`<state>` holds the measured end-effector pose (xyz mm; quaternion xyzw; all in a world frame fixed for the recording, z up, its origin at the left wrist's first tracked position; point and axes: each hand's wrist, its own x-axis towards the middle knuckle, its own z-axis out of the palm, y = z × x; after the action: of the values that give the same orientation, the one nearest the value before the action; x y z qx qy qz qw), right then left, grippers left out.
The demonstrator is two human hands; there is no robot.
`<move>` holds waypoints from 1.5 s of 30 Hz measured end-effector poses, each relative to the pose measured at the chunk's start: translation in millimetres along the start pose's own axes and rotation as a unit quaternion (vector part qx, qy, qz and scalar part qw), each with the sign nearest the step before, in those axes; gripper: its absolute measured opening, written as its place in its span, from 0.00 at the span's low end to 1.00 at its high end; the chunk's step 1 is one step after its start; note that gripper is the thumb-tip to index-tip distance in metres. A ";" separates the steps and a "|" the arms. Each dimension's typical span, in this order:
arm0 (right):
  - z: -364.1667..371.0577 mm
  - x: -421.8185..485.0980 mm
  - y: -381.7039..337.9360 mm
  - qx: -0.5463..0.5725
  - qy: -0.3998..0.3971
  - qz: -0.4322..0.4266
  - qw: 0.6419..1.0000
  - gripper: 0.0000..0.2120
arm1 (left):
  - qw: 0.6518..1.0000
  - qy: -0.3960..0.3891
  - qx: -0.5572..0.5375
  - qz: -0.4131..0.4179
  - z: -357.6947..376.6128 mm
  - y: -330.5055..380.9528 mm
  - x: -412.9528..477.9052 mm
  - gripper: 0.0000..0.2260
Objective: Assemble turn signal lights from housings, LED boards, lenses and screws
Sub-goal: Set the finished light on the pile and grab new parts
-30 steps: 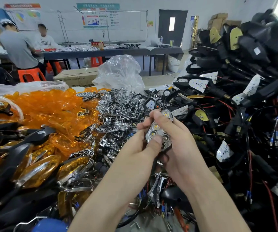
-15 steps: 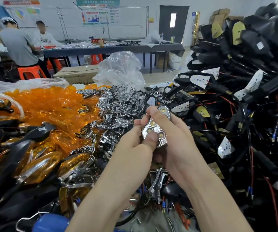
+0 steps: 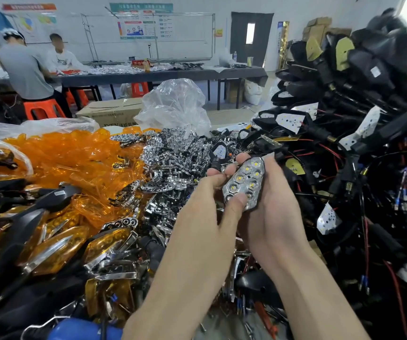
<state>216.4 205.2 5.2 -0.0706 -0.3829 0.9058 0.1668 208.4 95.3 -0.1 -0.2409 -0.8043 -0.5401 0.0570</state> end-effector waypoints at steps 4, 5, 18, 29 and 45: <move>1.2 5.4 1.8 0.050 0.007 0.045 0.998 0.19 | 1.000 -0.015 0.005 0.002 -6.3 -4.6 1.7 0.08; 0.6 6.5 3.5 0.062 0.013 0.051 0.997 0.19 | 1.000 -0.017 0.014 0.004 -8.9 -6.7 2.4 0.09; -7.0 13.9 10.1 0.077 0.011 0.102 0.992 0.18 | 0.992 -0.020 0.114 0.051 -23.4 -15.7 5.4 0.08; -4.1 12.7 8.6 0.001 -0.003 0.164 0.986 0.17 | 0.974 -0.048 0.190 0.110 -23.9 -11.0 6.9 0.06; -15.1 10.8 5.4 -0.078 0.044 0.228 0.969 0.16 | 0.953 -0.089 0.238 0.166 -15.8 -18.3 -0.3 0.04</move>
<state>208.7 215.7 -9.2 -0.2092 -0.4188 0.8830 -0.0333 197.7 75.5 -9.1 -0.3972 -0.8601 -0.2925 0.1299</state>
